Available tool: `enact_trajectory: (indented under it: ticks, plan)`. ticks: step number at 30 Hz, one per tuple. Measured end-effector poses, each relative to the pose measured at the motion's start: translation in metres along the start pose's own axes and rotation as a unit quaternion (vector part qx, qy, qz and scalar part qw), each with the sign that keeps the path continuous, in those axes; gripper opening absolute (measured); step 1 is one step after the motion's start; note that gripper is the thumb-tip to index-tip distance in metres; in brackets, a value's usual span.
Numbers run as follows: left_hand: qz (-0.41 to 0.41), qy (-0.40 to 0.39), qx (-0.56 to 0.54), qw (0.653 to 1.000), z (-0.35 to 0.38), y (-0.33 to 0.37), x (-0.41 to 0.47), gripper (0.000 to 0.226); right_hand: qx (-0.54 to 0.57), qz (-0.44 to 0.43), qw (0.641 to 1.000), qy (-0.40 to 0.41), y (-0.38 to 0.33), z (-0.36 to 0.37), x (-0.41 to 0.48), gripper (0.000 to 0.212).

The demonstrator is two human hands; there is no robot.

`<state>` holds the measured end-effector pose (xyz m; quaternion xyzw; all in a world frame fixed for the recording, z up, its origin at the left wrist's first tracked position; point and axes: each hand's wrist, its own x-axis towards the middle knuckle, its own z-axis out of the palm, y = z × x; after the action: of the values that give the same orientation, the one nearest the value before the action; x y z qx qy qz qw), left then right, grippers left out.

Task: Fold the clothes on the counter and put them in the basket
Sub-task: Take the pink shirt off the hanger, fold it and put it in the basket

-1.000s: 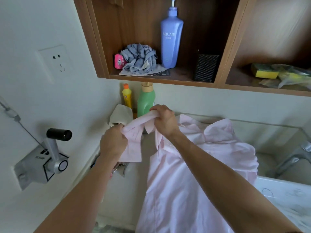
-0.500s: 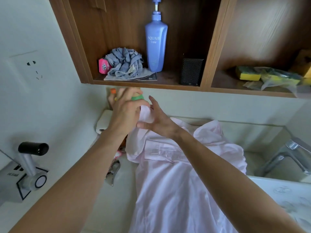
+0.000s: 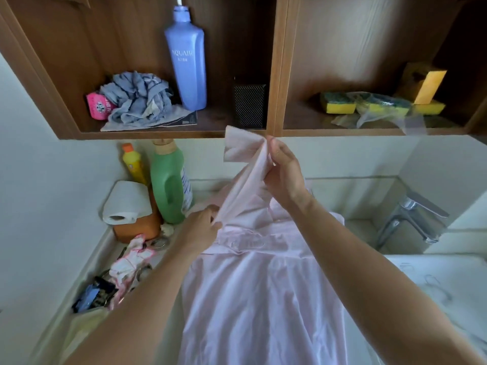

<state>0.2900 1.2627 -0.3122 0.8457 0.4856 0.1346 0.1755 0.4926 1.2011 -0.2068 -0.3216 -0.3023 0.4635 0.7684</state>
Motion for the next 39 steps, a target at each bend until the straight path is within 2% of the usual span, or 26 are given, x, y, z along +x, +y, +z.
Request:
enact_trajectory:
  ticks: [1, 3, 5, 8, 12, 15, 18, 21, 23, 26, 28, 29, 33, 36, 39]
  plan:
    - [-0.012, 0.012, 0.015, 1.0, 0.003, -0.004, 0.001, 0.027, 0.009, 0.0, 1.0, 0.015, -0.007, -0.005, -0.001, 0.056]
    - [0.009, 0.02, 0.046, 0.999, 0.005, -0.007, 0.0, 0.016, 0.0, 0.012, 0.999, 0.038, -0.017, -0.019, -0.002, 0.046]
    - [0.037, 0.064, 0.047, 0.996, 0.004, -0.007, -0.001, 0.028, -0.008, 0.027, 0.998, 0.054, -0.018, -0.032, -0.002, 0.038]
    - [0.014, 0.125, 0.044, 0.991, -0.007, -0.016, 0.001, 0.046, 0.009, 0.026, 0.995, 0.094, -0.015, -0.052, -0.002, 0.037]
    - [-0.053, 0.171, 0.083, 0.98, -0.026, -0.056, -0.001, 0.043, -0.01, 0.018, 0.988, 0.151, -0.018, -0.076, 0.001, 0.031]
    - [-0.087, 0.223, 0.072, 0.968, -0.044, -0.067, 0.0, 0.037, -0.005, 0.012, 0.988, 0.154, -0.017, -0.085, 0.003, 0.028]
    - [-0.106, 0.27, 0.066, 0.955, -0.056, -0.072, 0.005, 0.041, -0.015, 0.03, 0.99, 0.136, -0.011, -0.095, 0.012, 0.019]
    - [-0.063, 0.284, 0.01, 0.957, -0.056, -0.08, 0.01, 0.034, -0.08, 0.089, 0.991, 0.066, 0.003, -0.122, 0.021, 0.06]
    - [-0.013, 0.26, -0.001, 0.965, -0.047, -0.082, 0.009, 0.029, -0.125, 0.134, 0.98, 0.083, 0.007, -0.133, 0.017, 0.049]
    - [0.013, 0.164, 0.049, 0.985, -0.024, -0.088, 0.003, 0.021, -0.155, 0.199, 0.962, 0.103, 0.012, -0.14, 0.005, 0.033]
    - [0.019, 0.139, 0.106, 0.984, -0.012, -0.093, -0.006, 0.025, -0.168, 0.184, 0.962, 0.111, 0.011, -0.145, 0.0, 0.02]
    - [0.029, 0.144, 0.119, 0.982, -0.009, -0.095, -0.011, 0.031, -0.173, 0.167, 0.964, 0.115, 0.009, -0.147, 0.0, 0.02]
    - [0.098, 0.16, 0.145, 0.971, -0.006, -0.098, -0.022, 0.053, -0.144, 0.119, 0.975, 0.12, -0.007, -0.147, 0.006, 0.041]
    - [0.119, 0.076, 0.144, 0.979, 0.005, -0.099, -0.026, 0.058, -0.13, 0.109, 0.974, 0.147, -0.016, -0.158, 0.015, 0.037]
    - [0.102, -0.036, 0.135, 0.985, 0.03, -0.104, -0.034, 0.054, -0.239, 0.171, 0.933, 0.208, -0.017, -0.19, 0.013, 0.03]
